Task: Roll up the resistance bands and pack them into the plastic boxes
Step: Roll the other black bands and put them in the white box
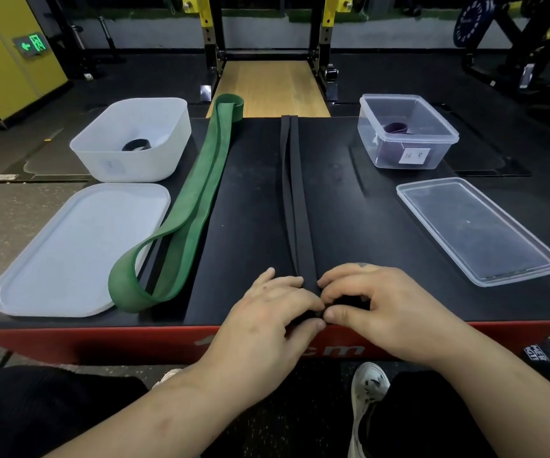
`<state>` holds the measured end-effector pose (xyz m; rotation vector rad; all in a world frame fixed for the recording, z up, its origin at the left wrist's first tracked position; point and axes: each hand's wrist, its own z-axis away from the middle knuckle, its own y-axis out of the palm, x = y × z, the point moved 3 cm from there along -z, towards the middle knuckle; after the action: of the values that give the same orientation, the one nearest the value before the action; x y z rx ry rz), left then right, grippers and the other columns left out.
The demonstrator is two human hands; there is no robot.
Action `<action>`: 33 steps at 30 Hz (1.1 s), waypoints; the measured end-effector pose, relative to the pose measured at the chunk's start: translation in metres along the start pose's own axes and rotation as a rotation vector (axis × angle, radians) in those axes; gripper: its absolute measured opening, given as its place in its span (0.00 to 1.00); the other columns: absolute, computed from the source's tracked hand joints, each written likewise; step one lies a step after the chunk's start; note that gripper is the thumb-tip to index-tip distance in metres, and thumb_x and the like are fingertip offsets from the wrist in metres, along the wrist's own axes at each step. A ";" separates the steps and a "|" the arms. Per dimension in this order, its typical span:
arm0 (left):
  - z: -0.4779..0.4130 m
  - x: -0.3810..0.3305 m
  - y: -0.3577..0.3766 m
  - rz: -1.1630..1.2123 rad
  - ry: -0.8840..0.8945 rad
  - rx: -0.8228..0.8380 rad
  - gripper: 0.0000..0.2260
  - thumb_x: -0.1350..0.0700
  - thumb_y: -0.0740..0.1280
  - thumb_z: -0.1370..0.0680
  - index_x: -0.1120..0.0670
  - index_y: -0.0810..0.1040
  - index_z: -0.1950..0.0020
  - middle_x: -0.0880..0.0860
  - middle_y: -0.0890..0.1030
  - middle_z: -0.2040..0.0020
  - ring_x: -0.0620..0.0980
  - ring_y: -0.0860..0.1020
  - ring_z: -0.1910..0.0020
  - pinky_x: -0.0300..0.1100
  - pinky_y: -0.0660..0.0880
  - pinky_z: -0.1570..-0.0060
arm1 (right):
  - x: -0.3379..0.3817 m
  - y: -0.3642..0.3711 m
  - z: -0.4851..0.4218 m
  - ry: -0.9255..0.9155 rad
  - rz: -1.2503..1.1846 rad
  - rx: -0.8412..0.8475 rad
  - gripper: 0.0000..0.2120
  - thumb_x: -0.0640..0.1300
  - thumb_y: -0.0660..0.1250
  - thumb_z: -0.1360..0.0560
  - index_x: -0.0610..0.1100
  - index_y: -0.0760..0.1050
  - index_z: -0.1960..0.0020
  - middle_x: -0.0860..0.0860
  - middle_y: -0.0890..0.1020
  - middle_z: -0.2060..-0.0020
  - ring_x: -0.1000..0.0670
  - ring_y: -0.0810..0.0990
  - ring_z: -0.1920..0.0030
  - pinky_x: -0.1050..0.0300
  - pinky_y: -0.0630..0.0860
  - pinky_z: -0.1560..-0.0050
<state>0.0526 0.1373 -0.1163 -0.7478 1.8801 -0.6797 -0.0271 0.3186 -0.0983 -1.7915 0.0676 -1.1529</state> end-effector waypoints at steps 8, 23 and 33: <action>0.003 -0.003 -0.001 -0.024 -0.026 -0.053 0.11 0.40 0.65 0.22 0.41 0.82 0.44 0.38 0.75 0.43 0.34 0.70 0.35 0.49 0.56 0.21 | -0.001 -0.003 -0.001 0.009 0.025 0.077 0.06 0.50 0.75 0.24 0.61 0.84 0.49 0.69 0.79 0.39 0.66 0.73 0.33 0.60 0.70 0.31; -0.002 0.000 -0.003 -0.008 0.017 0.000 0.07 0.49 0.66 0.19 0.47 0.82 0.45 0.41 0.80 0.46 0.38 0.74 0.33 0.38 0.63 0.25 | 0.005 0.002 -0.014 0.110 0.062 0.100 0.05 0.51 0.74 0.24 0.58 0.83 0.59 0.64 0.75 0.47 0.61 0.74 0.44 0.73 0.64 0.51; -0.010 0.002 -0.003 -0.052 0.000 0.045 0.11 0.46 0.63 0.18 0.47 0.84 0.47 0.40 0.78 0.49 0.43 0.76 0.42 0.39 0.64 0.32 | 0.007 0.001 -0.007 0.072 0.005 0.019 0.07 0.48 0.73 0.23 0.60 0.78 0.54 0.63 0.79 0.50 0.62 0.77 0.49 0.70 0.68 0.54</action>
<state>0.0435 0.1353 -0.1122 -0.7700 1.8451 -0.7526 -0.0275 0.3097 -0.0936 -1.7324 0.1028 -1.2103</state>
